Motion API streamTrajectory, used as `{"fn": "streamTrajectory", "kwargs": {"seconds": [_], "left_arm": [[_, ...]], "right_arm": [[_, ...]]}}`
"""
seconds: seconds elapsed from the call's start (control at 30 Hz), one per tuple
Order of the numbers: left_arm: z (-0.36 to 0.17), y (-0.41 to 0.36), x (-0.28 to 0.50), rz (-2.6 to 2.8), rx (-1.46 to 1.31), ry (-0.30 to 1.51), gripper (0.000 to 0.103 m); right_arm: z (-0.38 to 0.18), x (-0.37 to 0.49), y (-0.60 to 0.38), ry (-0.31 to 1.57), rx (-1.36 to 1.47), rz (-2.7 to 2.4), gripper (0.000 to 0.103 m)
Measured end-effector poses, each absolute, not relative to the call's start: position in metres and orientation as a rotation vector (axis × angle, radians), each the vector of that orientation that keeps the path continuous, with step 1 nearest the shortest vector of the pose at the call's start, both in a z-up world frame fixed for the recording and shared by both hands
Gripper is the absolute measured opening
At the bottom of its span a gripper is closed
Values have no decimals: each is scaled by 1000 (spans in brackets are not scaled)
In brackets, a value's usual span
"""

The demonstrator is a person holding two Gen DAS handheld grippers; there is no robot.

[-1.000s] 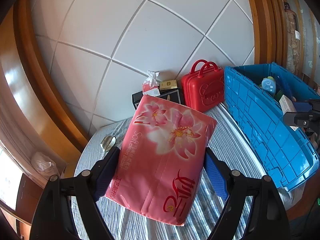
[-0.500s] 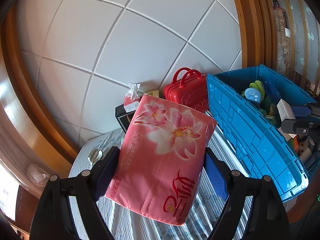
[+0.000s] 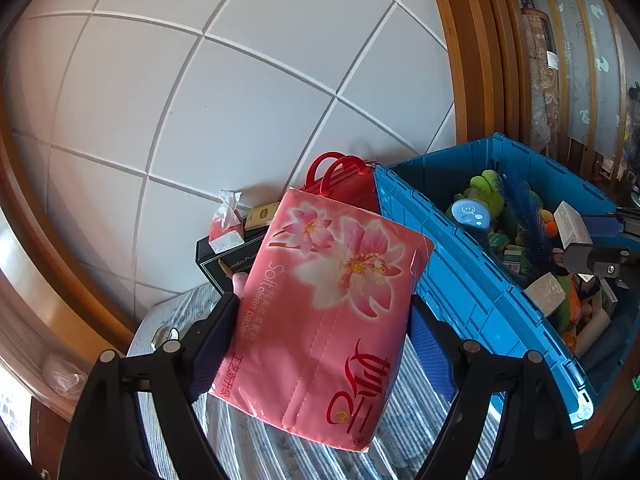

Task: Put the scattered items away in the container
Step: 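Lower the pink tissue pack and white medicine box into the crate and open both tools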

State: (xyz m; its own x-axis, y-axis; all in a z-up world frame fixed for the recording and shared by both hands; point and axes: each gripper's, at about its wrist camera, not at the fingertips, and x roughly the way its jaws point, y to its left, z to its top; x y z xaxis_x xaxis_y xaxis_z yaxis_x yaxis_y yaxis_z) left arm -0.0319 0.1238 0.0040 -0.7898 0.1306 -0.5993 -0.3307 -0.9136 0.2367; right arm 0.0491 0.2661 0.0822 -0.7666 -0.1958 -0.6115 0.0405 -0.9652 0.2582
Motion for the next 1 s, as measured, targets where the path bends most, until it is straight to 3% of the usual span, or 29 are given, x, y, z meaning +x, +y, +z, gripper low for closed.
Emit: {"fn": "streamTrajectory", "kwargs": {"seconds": [1.0], "left_arm": [[15, 274, -77, 2470, -764, 612, 82]], "right_arm": [[78, 79, 399, -584, 1002, -3048, 76]]}}
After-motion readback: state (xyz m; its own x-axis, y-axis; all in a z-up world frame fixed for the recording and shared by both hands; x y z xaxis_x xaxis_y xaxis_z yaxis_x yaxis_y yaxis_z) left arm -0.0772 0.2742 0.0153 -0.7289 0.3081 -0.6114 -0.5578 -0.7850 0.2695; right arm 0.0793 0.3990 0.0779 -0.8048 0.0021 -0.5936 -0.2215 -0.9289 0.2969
